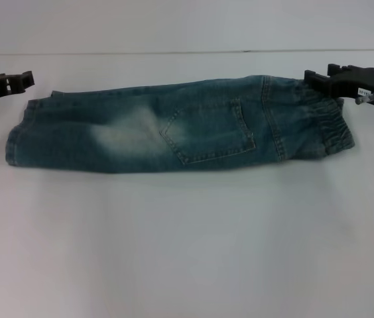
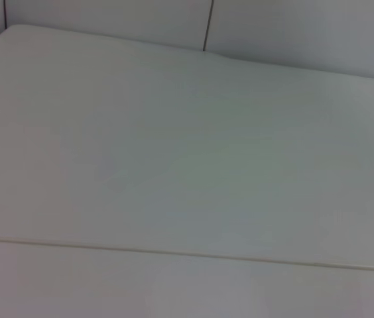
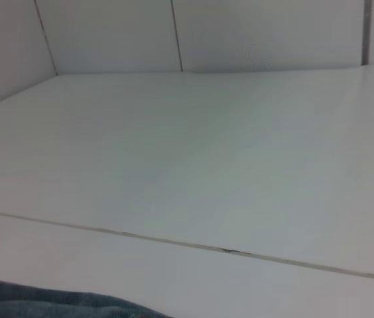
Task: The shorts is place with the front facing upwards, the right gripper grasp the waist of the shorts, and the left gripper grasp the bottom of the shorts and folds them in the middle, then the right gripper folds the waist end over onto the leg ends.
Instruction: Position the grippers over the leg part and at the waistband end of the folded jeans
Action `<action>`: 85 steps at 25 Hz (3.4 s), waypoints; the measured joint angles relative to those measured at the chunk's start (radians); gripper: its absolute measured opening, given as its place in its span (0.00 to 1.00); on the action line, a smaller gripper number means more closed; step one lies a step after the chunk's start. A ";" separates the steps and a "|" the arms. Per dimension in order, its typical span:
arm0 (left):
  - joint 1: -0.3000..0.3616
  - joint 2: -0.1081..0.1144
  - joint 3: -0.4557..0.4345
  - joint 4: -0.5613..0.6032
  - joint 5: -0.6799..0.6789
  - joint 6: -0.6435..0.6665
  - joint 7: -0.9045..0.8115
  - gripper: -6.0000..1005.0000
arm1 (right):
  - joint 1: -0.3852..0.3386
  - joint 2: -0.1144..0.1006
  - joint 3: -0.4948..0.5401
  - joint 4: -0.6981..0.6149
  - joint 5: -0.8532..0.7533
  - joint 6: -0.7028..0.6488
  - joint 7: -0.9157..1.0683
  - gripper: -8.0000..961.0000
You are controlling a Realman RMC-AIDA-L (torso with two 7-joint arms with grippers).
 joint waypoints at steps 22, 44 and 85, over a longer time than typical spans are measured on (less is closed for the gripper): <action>0.081 0.059 -0.001 0.075 -0.197 0.812 0.341 0.93 | -0.019 -0.202 -0.090 -0.278 -0.288 -0.493 0.796 0.94; 0.070 0.058 0.028 0.080 -0.092 0.917 0.366 0.89 | 0.187 -0.144 -0.166 -0.239 -0.808 -0.519 1.066 0.93; 0.074 0.044 0.054 0.036 -0.091 0.824 0.358 0.83 | 0.180 -0.138 -0.263 -0.180 -0.704 -0.485 0.984 0.92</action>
